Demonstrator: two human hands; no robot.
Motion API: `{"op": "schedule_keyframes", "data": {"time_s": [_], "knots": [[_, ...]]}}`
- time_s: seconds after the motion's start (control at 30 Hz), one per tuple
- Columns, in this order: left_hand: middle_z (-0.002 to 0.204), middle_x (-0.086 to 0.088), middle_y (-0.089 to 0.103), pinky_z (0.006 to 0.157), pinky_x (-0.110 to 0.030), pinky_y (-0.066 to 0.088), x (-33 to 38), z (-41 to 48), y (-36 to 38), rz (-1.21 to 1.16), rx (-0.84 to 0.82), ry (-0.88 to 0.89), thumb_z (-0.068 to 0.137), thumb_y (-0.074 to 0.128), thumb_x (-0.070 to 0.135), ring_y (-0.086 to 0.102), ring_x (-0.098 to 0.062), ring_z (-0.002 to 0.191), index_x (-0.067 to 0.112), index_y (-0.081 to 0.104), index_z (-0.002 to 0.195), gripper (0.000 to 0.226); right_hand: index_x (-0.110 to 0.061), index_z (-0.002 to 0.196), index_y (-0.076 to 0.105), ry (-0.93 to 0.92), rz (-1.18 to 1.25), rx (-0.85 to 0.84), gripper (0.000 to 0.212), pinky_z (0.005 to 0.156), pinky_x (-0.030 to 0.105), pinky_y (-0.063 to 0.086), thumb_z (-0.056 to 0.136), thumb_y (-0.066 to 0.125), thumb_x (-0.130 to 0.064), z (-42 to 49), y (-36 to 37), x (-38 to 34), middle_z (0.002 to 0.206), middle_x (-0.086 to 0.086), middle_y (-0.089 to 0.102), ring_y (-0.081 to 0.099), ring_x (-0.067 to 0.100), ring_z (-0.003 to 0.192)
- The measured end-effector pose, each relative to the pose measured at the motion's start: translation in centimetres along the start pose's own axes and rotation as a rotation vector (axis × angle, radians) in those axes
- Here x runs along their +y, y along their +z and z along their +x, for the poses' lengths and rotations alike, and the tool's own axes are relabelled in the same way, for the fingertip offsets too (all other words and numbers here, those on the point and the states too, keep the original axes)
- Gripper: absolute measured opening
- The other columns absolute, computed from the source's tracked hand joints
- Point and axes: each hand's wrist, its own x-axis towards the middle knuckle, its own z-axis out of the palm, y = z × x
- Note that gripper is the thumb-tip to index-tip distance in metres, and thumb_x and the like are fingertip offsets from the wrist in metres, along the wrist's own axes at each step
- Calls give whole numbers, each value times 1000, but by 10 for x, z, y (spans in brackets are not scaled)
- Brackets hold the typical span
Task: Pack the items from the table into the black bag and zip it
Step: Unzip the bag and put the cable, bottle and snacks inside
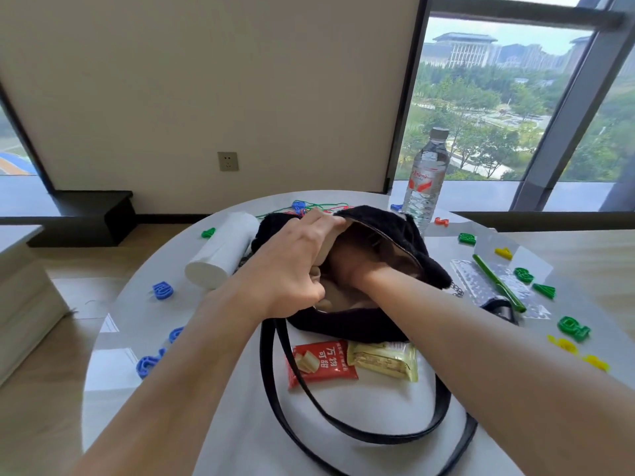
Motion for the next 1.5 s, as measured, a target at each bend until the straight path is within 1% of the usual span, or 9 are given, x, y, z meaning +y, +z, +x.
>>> {"op": "schedule_keyframes", "data": {"time_s": [0.23, 0.33, 0.47, 0.7, 1.0, 1.13, 1.2, 1.33, 1.5], "knots": [[113, 18, 54, 77, -12, 42, -13, -8, -6, -133, -84, -73, 73, 71, 28, 54, -2, 98, 37, 43, 125, 59, -13, 130, 58, 20, 194, -137, 39, 99, 36, 48, 92, 59, -18, -45, -19, -6, 129, 11, 62, 59, 30, 118], [109, 18, 59, 68, -10, 41, -23, -5, -11, -270, 59, -163, 80, 68, 41, 58, -2, 92, 32, 43, 113, 42, -10, 127, 61, 2, 208, -200, 40, 97, 40, 49, 88, 53, -9, -73, -36, -1, 125, 14, 64, 59, 32, 116], [122, -1, 57, 97, -36, 42, -64, -5, -11, 32, 386, -520, 88, 64, 37, 51, -22, 115, 22, 47, 123, 42, -16, 111, 69, 40, 223, -276, 28, 91, 42, 53, 90, 51, -13, -99, -60, 7, 107, 6, 70, 64, 25, 102], [144, -19, 44, 106, -47, 35, -128, -25, 20, 223, 158, -963, 84, 63, 59, 41, -39, 132, 13, 25, 150, 90, -29, 115, 67, 101, 377, -150, 28, 92, 39, 54, 90, 55, -34, -115, -85, 1, 109, -4, 70, 65, 17, 100], [112, -14, 67, 90, -42, 47, -127, -22, -12, 309, 457, -870, 82, 69, 53, 59, -35, 108, 7, 61, 109, 54, -35, 114, 67, 125, 496, -55, 29, 92, 39, 54, 88, 62, -47, -121, -95, -11, 112, -6, 65, 63, 17, 101], [90, -2, 63, 78, -35, 46, -93, -21, -48, -12, 583, -757, 84, 63, 59, 60, -26, 94, 12, 65, 108, 53, -30, 104, 71, 141, 695, -30, 21, 88, 40, 58, 87, 67, -44, -120, -94, -5, 99, -7, 72, 69, 13, 93], [72, 2, 52, 70, -31, 41, -62, -21, -60, -335, 542, -573, 79, 64, 62, 53, -16, 72, 15, 67, 93, 49, -26, 105, 71, 167, 901, 11, 21, 88, 42, 59, 90, 68, -40, -117, -93, -3, 99, -4, 75, 73, 14, 92], [80, 8, 66, 77, -32, 40, 1, -20, -64, -622, 249, -227, 83, 58, 58, 55, -5, 74, 25, 75, 99, 40, -18, 118, 66, 211, 1412, 10, 43, 93, 42, 58, 86, 70, -47, -117, -95, 6, 111, 6, 74, 74, 17, 98], [107, -13, 68, 89, -49, 44, 37, -14, -50, -976, 130, -180, 87, 58, 47, 58, -29, 93, 18, 72, 116, 43, -14, 119, 66, -18, 1680, 63, 45, 88, 35, 54, 85, 70, -43, -118, -103, 38, 117, 7, 74, 71, 21, 108]]}}
